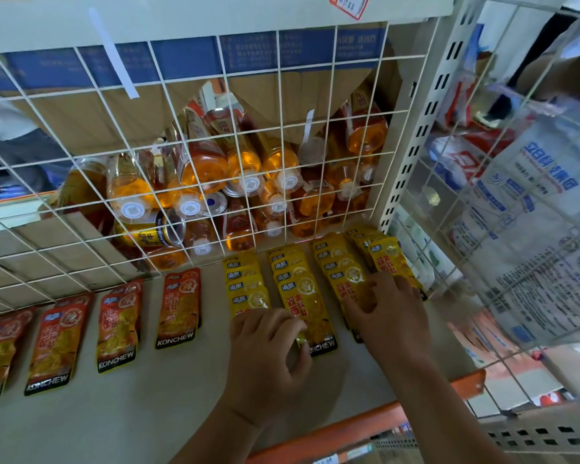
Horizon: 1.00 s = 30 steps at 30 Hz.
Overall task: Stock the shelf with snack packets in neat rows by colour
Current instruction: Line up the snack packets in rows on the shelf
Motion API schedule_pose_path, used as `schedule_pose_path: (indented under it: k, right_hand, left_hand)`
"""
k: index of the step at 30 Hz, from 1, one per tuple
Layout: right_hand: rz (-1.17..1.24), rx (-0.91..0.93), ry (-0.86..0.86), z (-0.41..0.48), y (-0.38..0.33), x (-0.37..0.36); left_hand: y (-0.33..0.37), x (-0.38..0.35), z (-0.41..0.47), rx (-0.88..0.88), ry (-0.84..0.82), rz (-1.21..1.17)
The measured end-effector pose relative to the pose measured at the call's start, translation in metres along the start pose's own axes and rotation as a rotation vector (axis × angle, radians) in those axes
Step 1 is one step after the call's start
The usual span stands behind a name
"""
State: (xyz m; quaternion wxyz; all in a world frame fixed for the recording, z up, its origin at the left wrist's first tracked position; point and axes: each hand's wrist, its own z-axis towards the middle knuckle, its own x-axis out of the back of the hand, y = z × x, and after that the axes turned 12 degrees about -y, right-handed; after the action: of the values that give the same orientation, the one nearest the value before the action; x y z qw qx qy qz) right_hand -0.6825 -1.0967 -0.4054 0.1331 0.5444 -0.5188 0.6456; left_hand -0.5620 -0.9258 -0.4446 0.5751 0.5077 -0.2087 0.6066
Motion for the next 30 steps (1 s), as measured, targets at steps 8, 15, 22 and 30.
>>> schedule_pose_path:
  k: [8,15,22,30]
  right_hand:
    - [0.073,0.216,-0.001,0.009,-0.015,0.017]
    - [0.156,0.542,-0.099,0.011,-0.068,0.031]
    - [0.199,0.888,-0.128,-0.024,-0.16,0.036]
    - [0.223,1.162,-0.095,-0.124,-0.292,0.045]
  left_hand:
    - [0.0,0.006,0.002,0.081,0.019,0.029]
    - [0.001,0.054,0.001,0.291,0.043,0.085]
    - [-0.015,0.163,-0.021,0.405,0.209,0.236]
    - [-0.03,0.33,-0.098,0.443,0.472,0.434]
